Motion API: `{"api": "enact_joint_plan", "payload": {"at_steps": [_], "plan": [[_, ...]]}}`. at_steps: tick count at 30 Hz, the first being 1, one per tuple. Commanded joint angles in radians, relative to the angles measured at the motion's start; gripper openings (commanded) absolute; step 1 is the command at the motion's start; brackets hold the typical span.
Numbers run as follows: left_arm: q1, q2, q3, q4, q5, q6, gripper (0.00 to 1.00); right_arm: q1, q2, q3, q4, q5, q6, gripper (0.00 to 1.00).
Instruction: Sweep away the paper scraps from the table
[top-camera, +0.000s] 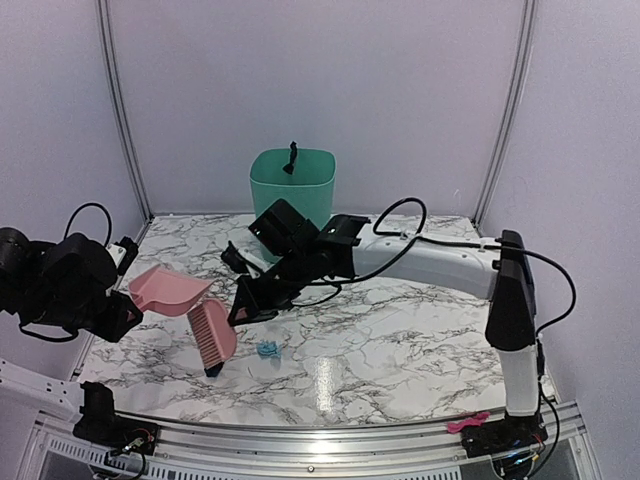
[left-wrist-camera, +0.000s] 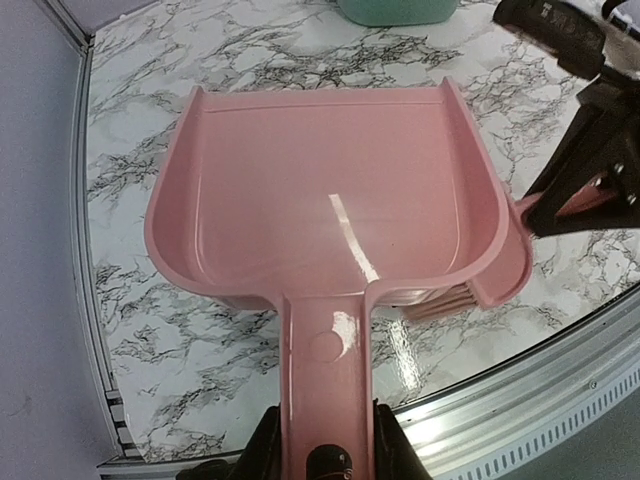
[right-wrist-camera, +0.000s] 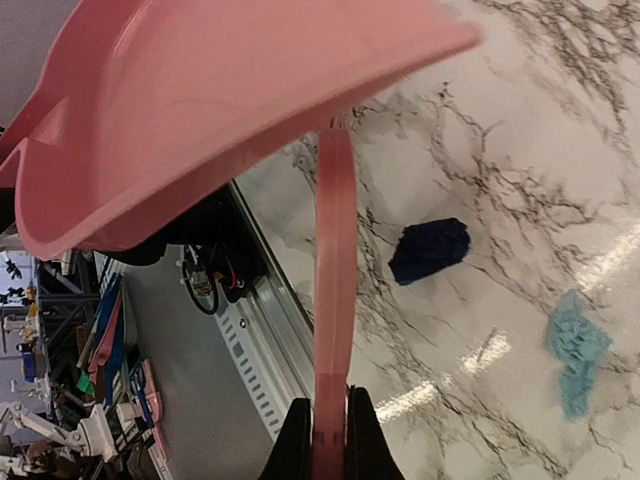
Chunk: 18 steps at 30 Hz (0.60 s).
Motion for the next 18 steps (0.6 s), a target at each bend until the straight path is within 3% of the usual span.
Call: {"api": "enact_joint_plan", "payload": {"at_steps": [1, 5, 10, 18], "plan": [[-0.005, -0.013, 0.001, -0.006, -0.029, 0.0, 0.0, 0.052, 0.127, 0.056, 0.186, -0.09, 0.137, 0.0], [-0.005, -0.021, -0.016, -0.002, -0.029, -0.009, 0.0, 0.063, 0.194, 0.057, 0.229, -0.101, 0.196, 0.0], [-0.005, -0.038, -0.031, -0.002, -0.023, -0.014, 0.0, 0.062, 0.194, -0.008, 0.165, -0.001, 0.201, 0.0], [-0.005, -0.039, -0.057, 0.005, 0.002, 0.008, 0.0, 0.028, -0.001, -0.28, 0.133, 0.084, 0.177, 0.0]]}}
